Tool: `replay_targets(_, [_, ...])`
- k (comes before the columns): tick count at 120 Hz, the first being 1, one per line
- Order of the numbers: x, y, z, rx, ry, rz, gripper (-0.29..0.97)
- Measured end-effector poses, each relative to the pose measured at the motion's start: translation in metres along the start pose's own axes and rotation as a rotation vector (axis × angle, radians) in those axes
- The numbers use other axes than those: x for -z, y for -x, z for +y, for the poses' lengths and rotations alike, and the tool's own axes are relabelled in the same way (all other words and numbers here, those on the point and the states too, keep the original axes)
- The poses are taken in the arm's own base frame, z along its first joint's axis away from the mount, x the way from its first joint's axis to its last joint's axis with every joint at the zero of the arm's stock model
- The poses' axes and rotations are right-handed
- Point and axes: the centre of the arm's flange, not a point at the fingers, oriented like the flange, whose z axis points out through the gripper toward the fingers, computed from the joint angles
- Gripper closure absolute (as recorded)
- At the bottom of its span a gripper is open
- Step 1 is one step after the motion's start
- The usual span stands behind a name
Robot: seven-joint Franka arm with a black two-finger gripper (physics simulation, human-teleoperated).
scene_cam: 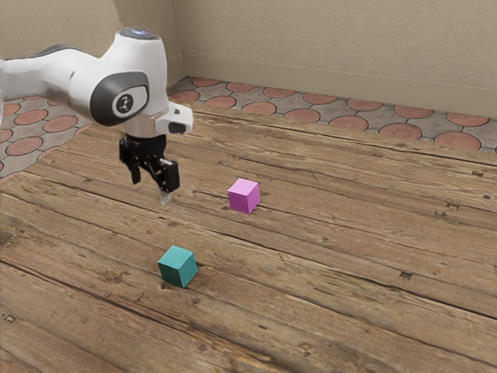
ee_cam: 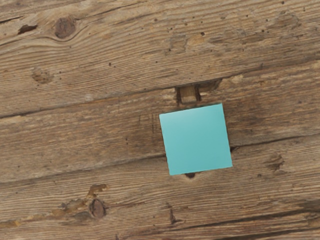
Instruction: Pick up the blue block with one arm, and put the blue block on the pink block with one arm
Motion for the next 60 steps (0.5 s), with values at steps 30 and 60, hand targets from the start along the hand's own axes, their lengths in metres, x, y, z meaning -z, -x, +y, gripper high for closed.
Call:
replay_targets(30, [-0.08, -0.008, 0.009, 0.004, 0.011, 0.044, 0.0])
replay_targets(60, [-0.136, -0.004, -0.001, 0.072, 0.047, 0.064, 0.0])
